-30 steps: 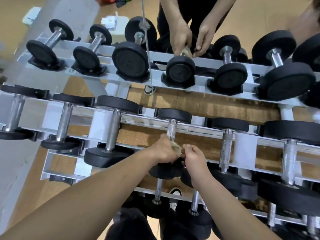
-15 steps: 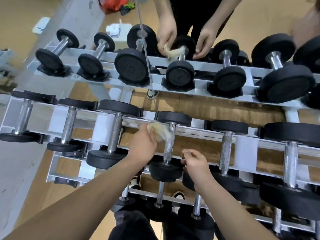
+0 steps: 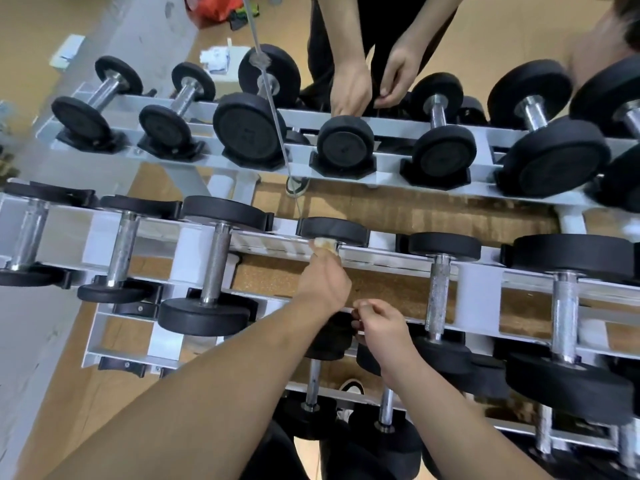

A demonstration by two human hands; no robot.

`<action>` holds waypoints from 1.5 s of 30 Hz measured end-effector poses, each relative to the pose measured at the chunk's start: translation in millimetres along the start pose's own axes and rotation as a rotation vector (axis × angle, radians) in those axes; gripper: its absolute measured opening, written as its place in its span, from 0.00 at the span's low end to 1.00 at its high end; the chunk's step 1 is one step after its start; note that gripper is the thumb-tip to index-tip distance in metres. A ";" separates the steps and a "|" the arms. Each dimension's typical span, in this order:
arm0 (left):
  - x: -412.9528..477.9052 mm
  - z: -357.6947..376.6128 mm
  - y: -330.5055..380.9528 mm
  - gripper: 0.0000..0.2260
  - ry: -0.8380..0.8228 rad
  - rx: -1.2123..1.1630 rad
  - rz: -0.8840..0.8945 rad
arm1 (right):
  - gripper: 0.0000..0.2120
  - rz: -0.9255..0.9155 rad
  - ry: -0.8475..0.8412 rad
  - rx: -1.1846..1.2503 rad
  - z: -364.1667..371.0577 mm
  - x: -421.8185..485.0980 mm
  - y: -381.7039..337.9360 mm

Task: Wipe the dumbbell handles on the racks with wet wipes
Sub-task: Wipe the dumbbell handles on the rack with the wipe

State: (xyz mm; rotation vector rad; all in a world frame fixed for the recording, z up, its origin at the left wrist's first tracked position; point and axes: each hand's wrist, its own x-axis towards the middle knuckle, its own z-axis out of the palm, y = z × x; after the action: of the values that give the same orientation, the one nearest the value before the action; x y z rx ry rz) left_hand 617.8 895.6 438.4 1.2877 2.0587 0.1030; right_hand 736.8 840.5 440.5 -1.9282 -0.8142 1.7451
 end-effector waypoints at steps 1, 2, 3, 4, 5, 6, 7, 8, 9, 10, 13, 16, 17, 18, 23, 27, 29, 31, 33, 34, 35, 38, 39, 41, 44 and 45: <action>1.2 0.3 0.1 0.22 0.027 -0.032 -0.005 | 0.08 -0.001 0.000 0.000 -1.2 0.0 0.0; -2.2 3.5 -6.4 0.22 0.044 -0.004 -0.009 | 0.08 0.003 -0.002 -0.004 -2.1 -0.1 -1.0; -9.5 3.1 -12.8 0.22 0.047 0.014 -0.006 | 0.08 0.008 -0.003 -0.011 -2.4 -0.3 -0.9; -20.9 3.4 -21.9 0.23 0.087 0.093 0.034 | 0.08 0.016 -0.006 -0.019 -1.9 -1.2 -0.8; -31.9 6.1 -30.4 0.24 0.104 0.185 0.058 | 0.08 0.018 -0.012 -0.025 -0.8 -2.4 -1.0; -38.8 8.8 -39.6 0.25 0.119 0.351 0.091 | 0.08 0.021 -0.017 -0.029 1.3 -2.2 -0.7; -43.8 5.2 -43.0 0.25 0.053 0.363 0.093 | 0.08 0.026 -0.022 -0.039 3.7 -0.4 -0.5; -43.1 2.9 -46.3 0.24 -0.077 0.359 0.115 | 0.08 0.031 -0.026 -0.057 5.8 -0.1 -1.9; -41.8 -2.0 -49.1 0.21 -0.195 0.304 0.098 | 0.09 0.029 -0.029 -0.074 7.0 -0.6 -3.2; -38.1 -7.6 -53.2 0.17 -0.282 0.300 0.078 | 0.09 0.024 -0.031 -0.091 7.8 -2.6 -5.1; -25.3 -34.8 -57.0 0.13 0.037 0.241 0.052 | 0.08 0.020 -0.024 -0.083 6.4 -1.7 -7.7; -19.5 -39.9 -50.7 0.11 0.246 0.146 0.115 | 0.08 0.022 -0.016 -0.069 3.8 -4.2 -9.5; -21.1 -34.4 -45.6 0.10 0.180 0.080 0.179 | 0.08 0.019 -0.011 -0.069 2.9 -4.3 -8.8; -25.4 -26.9 -43.4 0.11 0.107 0.014 0.240 | 0.08 0.019 -0.011 -0.067 2.4 -5.3 -8.8; -32.8 -3.9 -60.7 0.12 0.202 -0.083 0.333 | 0.07 -0.041 -0.043 -0.149 3.2 -10.0 -8.2; -17.7 -10.8 -57.6 0.05 0.205 -0.108 0.329 | 0.16 -0.103 -0.137 -0.409 0.8 -15.4 0.1; -4.0 -15.5 -53.1 0.07 0.252 -0.180 0.337 | 0.20 -0.076 -0.143 -0.448 -2.5 -16.2 2.9; 5.3 -17.6 -42.3 0.07 0.327 -0.252 0.313 | 0.22 -0.069 -0.143 -0.415 -6.2 -15.6 4.4; 2.8 -14.4 -31.5 0.08 0.365 -0.246 0.272 | 0.18 -0.076 -0.148 -0.394 -7.7 -13.5 4.4; -0.7 -10.6 -31.0 0.08 0.359 -0.195 0.290 | 0.15 -0.086 -0.143 -0.393 -7.7 -12.3 5.3; -6.5 -5.6 -33.8 0.08 0.339 -0.109 0.339 | 0.13 -0.099 -0.132 -0.396 -7.7 -10.9 6.7; -27.3 5.9 -48.5 0.04 0.171 0.177 0.464 | 0.07 -0.122 -0.108 -0.412 -6.1 -9.6 7.3; -28.6 4.3 -52.6 0.02 0.115 0.225 0.475 | 0.07 -0.123 -0.108 -0.422 -5.3 -9.3 7.0; -17.2 -3.7 -54.2 0.03 0.068 0.288 0.549 | 0.08 -0.131 -0.116 -0.441 -3.9 -10.4 6.5; 6.4 -16.7 -46.3 0.09 0.129 0.195 0.633 | 0.08 -0.128 -0.114 -0.462 -2.7 -12.5 3.3; 8.7 -16.3 -44.5 0.09 0.182 0.145 0.608 | 0.08 -0.132 -0.115 -0.465 -2.2 -13.8 4.2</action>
State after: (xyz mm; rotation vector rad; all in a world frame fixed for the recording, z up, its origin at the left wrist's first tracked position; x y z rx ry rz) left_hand 572.0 884.9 428.0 2.0255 1.7724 0.3595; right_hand 739.0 828.4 448.4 -2.0028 -1.4615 1.7079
